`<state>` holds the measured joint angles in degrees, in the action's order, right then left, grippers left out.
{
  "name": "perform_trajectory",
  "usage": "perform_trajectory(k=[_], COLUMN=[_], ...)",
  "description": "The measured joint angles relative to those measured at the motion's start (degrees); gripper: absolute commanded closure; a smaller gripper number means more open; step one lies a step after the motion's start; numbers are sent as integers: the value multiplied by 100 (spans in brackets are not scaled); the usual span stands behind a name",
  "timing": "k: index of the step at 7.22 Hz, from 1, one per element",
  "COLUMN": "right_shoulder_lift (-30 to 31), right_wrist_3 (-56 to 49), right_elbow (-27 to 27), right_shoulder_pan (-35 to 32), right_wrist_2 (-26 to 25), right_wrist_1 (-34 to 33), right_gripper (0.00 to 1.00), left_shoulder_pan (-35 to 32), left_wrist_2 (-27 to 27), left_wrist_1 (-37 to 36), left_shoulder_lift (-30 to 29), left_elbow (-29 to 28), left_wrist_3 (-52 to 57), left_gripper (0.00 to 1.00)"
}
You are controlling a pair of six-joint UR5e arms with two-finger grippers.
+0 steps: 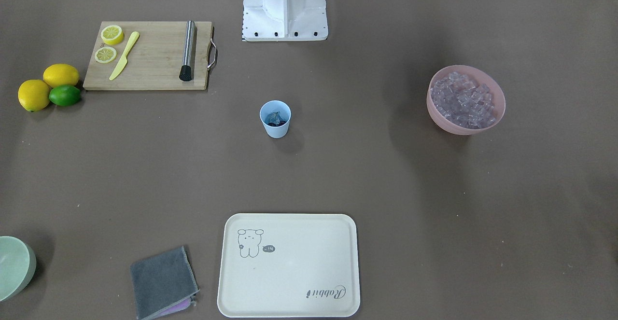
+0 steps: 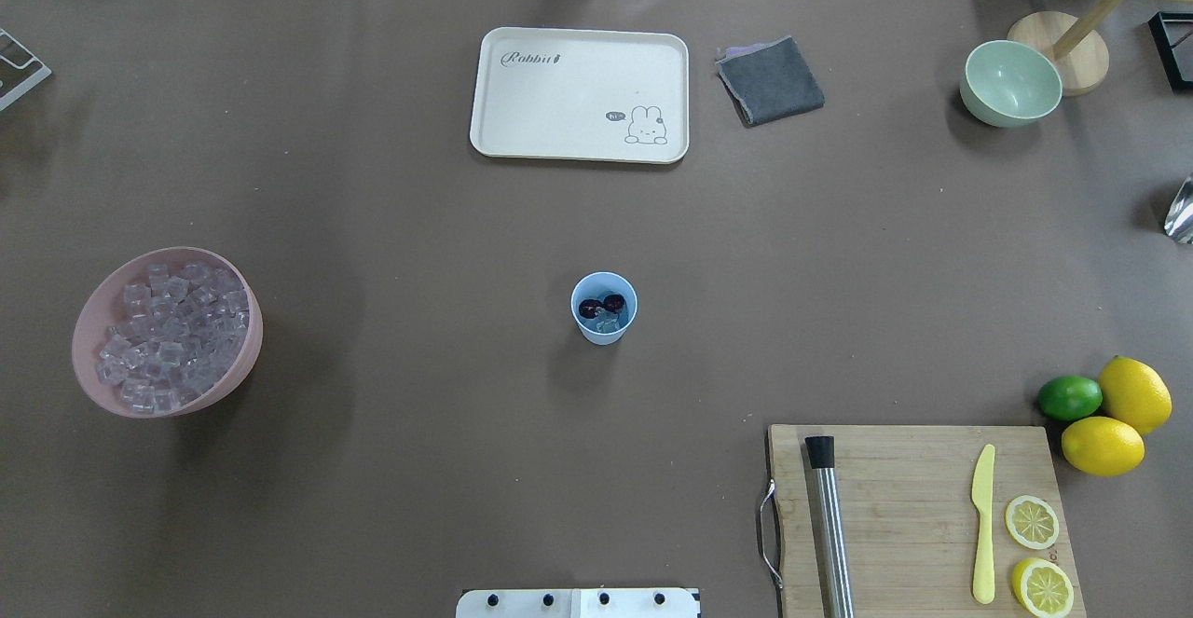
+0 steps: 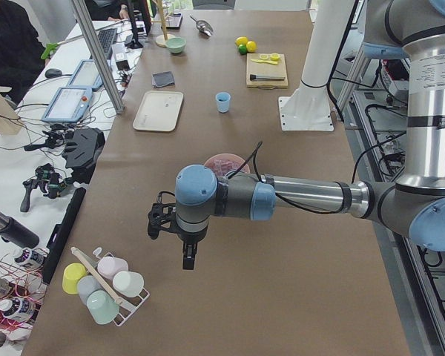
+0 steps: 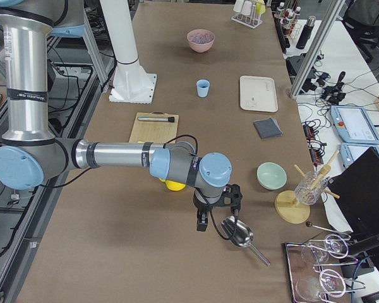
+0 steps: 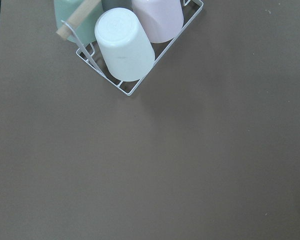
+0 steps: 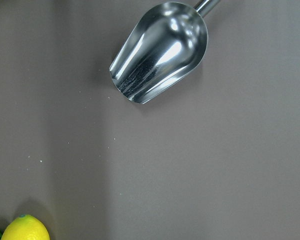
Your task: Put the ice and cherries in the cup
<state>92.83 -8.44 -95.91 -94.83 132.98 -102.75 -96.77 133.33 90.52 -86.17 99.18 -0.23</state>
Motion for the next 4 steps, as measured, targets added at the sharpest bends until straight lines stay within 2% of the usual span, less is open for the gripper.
perform_trajectory(k=[4], right_shoulder_lift=[-2], right_wrist_3=[56], right_elbow=[-91], right_shoulder_pan=[0], right_wrist_2=[8], right_wrist_1=[0], right_gripper=[0], left_shoulder_pan=[6], left_wrist_2=[0], left_wrist_1=[4], left_shoulder_lift=[-12], left_elbow=[8], left_wrist_3=[-5], left_gripper=[2])
